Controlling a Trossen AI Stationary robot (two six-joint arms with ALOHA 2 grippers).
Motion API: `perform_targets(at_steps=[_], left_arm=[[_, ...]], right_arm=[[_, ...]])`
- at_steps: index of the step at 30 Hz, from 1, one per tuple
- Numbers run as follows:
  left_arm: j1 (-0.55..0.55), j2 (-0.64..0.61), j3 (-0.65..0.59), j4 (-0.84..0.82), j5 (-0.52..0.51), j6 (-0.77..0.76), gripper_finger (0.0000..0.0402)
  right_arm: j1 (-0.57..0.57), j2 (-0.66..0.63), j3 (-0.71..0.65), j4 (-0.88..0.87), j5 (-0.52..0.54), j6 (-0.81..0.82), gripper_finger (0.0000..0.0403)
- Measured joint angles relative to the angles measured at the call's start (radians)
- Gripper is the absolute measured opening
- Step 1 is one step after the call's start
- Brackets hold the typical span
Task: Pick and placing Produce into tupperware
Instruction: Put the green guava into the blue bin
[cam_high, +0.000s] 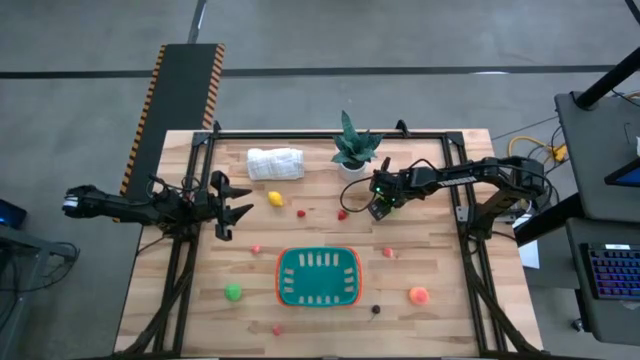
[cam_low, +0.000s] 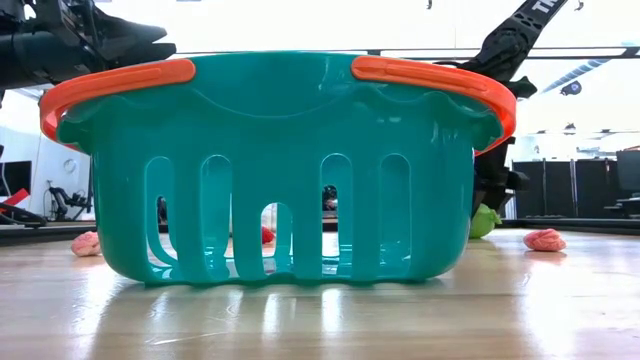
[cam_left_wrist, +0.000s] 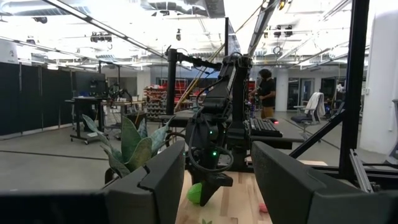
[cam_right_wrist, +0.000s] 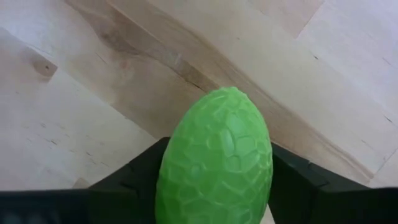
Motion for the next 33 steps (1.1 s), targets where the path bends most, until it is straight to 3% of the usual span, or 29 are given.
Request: perform_targets(at_steps=[18,33], left_arm=[[0.0,0.0,0.0,0.0,0.0,0.0,0.0173],[0.0,0.0,-0.001,0.001,0.0,0.0,0.0173]], right_arm=[[0.0,-0.034,0.002,-0.009,-0.028,-0.005,0.0201],[0.007,-0.249,0.005,-0.006,-0.032,0.0,0.0205]])
